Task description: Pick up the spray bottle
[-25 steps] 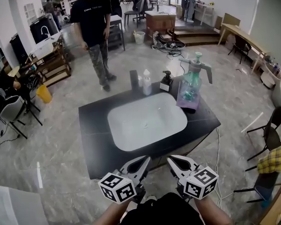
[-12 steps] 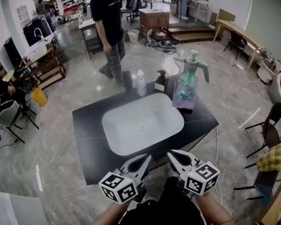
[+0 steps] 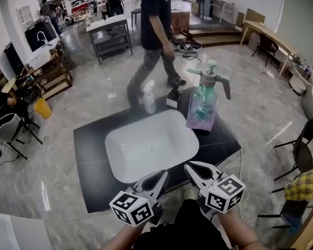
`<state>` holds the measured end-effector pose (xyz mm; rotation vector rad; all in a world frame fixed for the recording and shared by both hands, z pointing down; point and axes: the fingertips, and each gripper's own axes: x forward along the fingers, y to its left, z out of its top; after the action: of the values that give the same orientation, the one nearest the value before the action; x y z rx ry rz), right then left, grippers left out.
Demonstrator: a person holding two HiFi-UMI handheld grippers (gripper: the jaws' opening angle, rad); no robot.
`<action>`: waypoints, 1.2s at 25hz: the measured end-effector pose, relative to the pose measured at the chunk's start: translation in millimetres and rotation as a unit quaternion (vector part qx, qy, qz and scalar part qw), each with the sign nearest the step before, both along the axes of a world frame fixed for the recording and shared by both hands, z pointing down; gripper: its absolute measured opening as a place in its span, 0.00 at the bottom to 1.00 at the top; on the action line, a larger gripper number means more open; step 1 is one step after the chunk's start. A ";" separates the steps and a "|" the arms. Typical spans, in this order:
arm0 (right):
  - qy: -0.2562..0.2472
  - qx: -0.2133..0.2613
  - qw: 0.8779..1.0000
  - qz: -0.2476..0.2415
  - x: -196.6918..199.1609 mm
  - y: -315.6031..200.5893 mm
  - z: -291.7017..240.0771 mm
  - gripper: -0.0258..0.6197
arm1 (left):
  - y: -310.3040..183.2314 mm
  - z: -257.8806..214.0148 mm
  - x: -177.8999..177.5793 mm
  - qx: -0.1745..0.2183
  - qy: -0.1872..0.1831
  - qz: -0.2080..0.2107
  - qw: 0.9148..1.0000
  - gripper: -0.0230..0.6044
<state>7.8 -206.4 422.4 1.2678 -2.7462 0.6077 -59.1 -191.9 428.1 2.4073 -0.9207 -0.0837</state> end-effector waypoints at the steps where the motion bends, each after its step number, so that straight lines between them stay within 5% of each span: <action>1: 0.000 0.000 1.000 0.000 6.3 -6.3 -0.6 0.05 | -5.2 -1.0 6.3 0.000 -0.001 0.000 1.000 0.05; 30: 0.014 0.014 1.000 0.020 146.2 -152.0 -12.6 0.05 | -146.7 -13.2 140.1 0.016 -0.012 0.018 1.000 0.05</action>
<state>154.0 -358.5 409.8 1.3281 -2.7218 0.5527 81.0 -338.5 414.8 2.4590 -0.8922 -0.0568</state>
